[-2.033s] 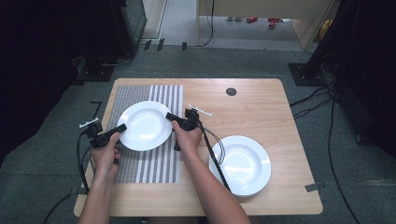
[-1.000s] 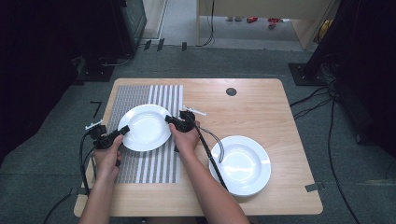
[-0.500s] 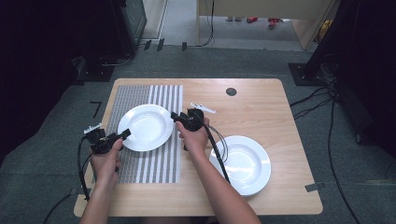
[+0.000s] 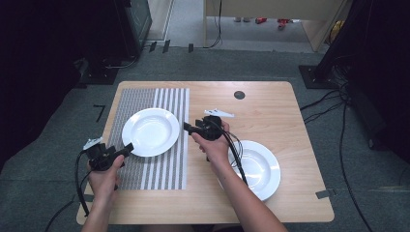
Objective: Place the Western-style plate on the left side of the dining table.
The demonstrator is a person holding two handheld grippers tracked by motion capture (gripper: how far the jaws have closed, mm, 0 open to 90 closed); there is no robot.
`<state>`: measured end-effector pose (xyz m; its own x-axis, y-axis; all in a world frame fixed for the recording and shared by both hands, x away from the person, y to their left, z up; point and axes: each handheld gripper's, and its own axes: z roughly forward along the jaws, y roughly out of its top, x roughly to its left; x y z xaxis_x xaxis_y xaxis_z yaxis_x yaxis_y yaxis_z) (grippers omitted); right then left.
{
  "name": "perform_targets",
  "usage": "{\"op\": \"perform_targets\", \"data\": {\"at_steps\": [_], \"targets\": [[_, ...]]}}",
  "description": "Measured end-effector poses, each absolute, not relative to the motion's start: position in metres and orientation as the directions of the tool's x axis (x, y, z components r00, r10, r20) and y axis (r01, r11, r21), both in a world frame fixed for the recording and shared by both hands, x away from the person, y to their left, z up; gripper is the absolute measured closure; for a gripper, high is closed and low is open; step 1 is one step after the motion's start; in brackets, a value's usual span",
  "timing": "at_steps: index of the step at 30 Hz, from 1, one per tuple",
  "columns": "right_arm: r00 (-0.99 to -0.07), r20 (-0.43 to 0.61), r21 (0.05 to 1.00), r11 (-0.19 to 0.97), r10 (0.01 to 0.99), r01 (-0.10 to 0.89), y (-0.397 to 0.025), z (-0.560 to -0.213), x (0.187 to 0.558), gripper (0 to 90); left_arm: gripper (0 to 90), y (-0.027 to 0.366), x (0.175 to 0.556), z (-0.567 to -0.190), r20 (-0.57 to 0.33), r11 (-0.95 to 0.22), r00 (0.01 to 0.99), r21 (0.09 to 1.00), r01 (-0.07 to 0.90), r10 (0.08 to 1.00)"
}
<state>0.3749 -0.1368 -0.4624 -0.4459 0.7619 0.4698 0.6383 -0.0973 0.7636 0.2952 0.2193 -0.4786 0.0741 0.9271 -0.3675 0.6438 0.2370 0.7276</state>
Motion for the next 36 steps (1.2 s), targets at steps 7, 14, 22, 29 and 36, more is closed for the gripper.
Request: {"op": "perform_targets", "data": {"at_steps": [7,14,22,29,36], "targets": [[-0.502,0.452,0.780,-0.053,0.737,0.623,-0.165,-0.456,0.351,30.4,18.4,0.232,0.276,-0.481,-0.348,0.240,0.046,0.731,0.638,0.936],[-0.505,0.440,0.790,-0.052,0.743,0.611,-0.184,-0.450,0.338,29.6,18.4,0.222,0.266,-0.488,-0.328,0.198,0.076,0.722,0.662,0.941],[-0.485,0.438,0.798,-0.079,0.757,0.598,-0.213,-0.449,0.327,29.3,18.5,0.220,0.251,-0.497,-0.281,0.157,0.076,0.717,0.679,0.957],[-0.454,0.436,0.796,-0.098,0.777,0.597,-0.241,-0.456,0.316,29.3,18.5,0.222,0.237,-0.499,-0.232,0.115,0.084,0.727,0.677,0.969],[-0.437,0.437,0.796,-0.112,0.786,0.595,-0.267,-0.460,0.305,28.3,18.5,0.226,0.229,-0.502,-0.205,0.090,0.089,0.726,0.682,0.975]]}}
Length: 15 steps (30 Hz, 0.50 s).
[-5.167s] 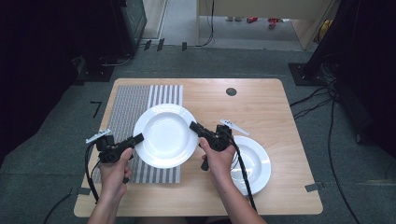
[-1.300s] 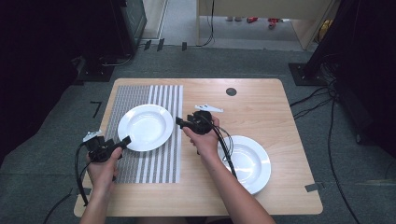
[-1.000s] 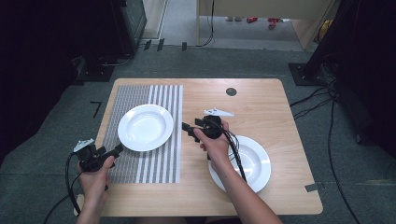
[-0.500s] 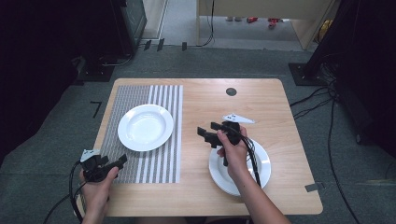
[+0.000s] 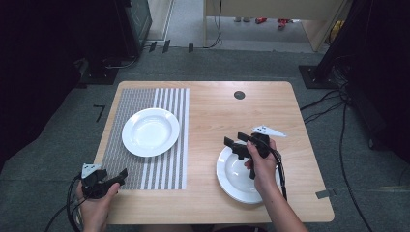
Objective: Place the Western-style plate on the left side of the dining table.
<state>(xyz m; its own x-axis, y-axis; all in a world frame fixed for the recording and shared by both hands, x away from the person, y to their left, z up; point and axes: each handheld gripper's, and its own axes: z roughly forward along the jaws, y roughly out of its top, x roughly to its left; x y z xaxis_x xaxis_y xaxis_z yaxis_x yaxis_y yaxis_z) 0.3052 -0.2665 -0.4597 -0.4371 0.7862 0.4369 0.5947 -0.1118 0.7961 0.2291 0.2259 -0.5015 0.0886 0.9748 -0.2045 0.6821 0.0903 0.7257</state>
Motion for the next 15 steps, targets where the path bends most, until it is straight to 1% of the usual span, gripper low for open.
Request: {"op": "perform_targets", "data": {"at_steps": [6,15], "targets": [[-0.411,0.429,0.806,-0.135,0.804,0.577,-0.291,-0.457,0.296,27.9,18.6,0.230,0.224,-0.503,-0.165,0.064,0.082,0.726,0.685,0.983],[-0.358,0.417,0.802,-0.153,0.835,0.577,-0.326,-0.462,0.280,28.0,18.6,0.238,0.218,-0.508,-0.144,0.064,0.059,0.717,0.694,0.988]]}}
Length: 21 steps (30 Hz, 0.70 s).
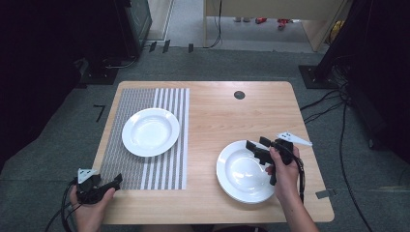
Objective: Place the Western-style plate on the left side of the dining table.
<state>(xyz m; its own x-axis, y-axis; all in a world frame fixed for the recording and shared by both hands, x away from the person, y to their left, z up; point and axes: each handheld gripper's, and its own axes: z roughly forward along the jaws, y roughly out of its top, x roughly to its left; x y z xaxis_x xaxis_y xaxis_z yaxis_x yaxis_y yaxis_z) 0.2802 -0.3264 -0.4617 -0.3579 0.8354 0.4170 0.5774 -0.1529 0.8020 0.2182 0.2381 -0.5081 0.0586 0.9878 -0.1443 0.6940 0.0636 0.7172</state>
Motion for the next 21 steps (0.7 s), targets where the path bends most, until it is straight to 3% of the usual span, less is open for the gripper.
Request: {"op": "perform_targets", "data": {"at_steps": [7,13,21], "targets": [[-0.293,0.425,0.791,-0.195,0.856,0.579,-0.357,-0.468,0.267,28.3,18.4,0.235,0.218,-0.511,-0.103,0.033,0.060,0.719,0.694,0.993],[-0.243,0.433,0.781,-0.227,0.868,0.581,-0.382,-0.474,0.256,28.5,17.0,0.225,0.218,-0.516,0.001,-0.058,0.083,0.727,0.684,0.997],[-0.185,0.420,0.775,-0.244,0.889,0.583,-0.406,-0.481,0.242,28.5,17.2,0.226,0.216,-0.518,-0.002,-0.054,0.083,0.739,0.671,0.997]]}}
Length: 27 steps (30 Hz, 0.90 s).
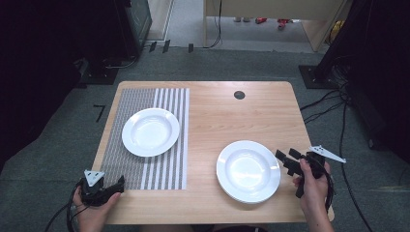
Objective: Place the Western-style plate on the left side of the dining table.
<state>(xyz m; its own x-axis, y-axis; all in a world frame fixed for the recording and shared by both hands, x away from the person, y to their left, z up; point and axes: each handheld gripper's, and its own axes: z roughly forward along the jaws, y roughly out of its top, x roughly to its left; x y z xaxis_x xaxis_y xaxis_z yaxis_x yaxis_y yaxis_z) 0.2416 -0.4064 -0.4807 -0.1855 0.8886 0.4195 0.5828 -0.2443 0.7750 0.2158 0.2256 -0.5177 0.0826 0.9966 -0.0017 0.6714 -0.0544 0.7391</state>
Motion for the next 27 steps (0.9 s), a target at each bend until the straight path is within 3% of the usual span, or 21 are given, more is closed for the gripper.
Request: {"op": "perform_targets", "data": {"at_steps": [27], "targets": [[-0.046,0.333,0.733,-0.228,0.942,0.641,-0.457,-0.516,0.199,28.2,17.1,0.226,0.216,-0.518,-0.002,-0.055,0.084,0.741,0.669,0.996]]}}
